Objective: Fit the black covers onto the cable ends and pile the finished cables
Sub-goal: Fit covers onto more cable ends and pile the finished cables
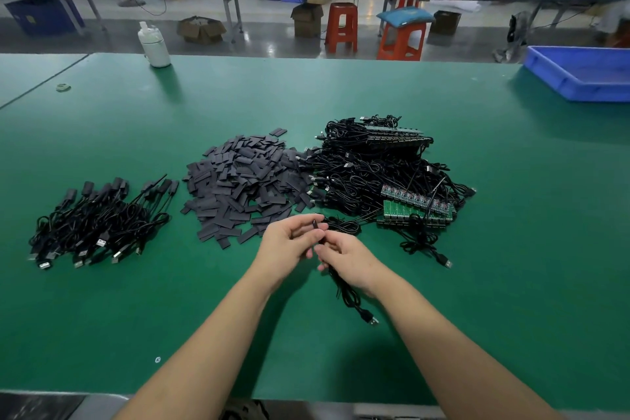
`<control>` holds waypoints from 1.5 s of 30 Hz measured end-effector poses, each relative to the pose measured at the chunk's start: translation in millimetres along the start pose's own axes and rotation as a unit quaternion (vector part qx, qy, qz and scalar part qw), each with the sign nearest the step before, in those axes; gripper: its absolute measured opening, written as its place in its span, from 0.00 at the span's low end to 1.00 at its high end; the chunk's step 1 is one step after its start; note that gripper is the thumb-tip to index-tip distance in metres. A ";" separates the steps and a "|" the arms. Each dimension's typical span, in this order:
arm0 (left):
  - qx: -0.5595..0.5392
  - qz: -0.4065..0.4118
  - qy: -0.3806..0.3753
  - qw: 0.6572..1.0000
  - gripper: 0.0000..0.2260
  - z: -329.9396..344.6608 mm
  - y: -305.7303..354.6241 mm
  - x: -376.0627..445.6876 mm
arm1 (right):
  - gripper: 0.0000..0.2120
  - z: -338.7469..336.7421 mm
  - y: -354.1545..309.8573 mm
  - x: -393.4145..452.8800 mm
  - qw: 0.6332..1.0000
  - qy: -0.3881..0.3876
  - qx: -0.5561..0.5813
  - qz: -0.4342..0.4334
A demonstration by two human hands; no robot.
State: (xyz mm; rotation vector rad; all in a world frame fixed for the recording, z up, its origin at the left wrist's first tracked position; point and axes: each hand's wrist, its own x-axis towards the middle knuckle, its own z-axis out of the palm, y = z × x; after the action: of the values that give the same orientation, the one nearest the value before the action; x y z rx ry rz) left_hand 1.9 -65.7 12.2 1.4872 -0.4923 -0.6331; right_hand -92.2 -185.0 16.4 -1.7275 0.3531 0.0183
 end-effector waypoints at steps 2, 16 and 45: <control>0.004 0.002 0.004 1.000 0.13 -0.7 -1.1 0.3 | 0.11 0.5 -0.5 -1.1 1.000 -0.002 0.001 -0.014; 0.034 0.001 0.029 0.999 0.13 -5.0 -0.7 0.6 | 0.10 -1.0 4.2 5.4 0.996 0.004 0.089 0.016; 0.581 -0.132 0.302 0.744 0.06 -248.2 29.0 67.3 | 0.12 -16.4 71.8 8.5 0.857 0.230 -0.458 -0.046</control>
State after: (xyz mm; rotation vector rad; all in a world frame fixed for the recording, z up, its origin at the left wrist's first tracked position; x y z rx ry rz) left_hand 218.2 75.9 26.2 2.8566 -0.1073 0.0852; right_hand -104.6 -213.0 -51.2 -2.7051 0.6862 -0.3585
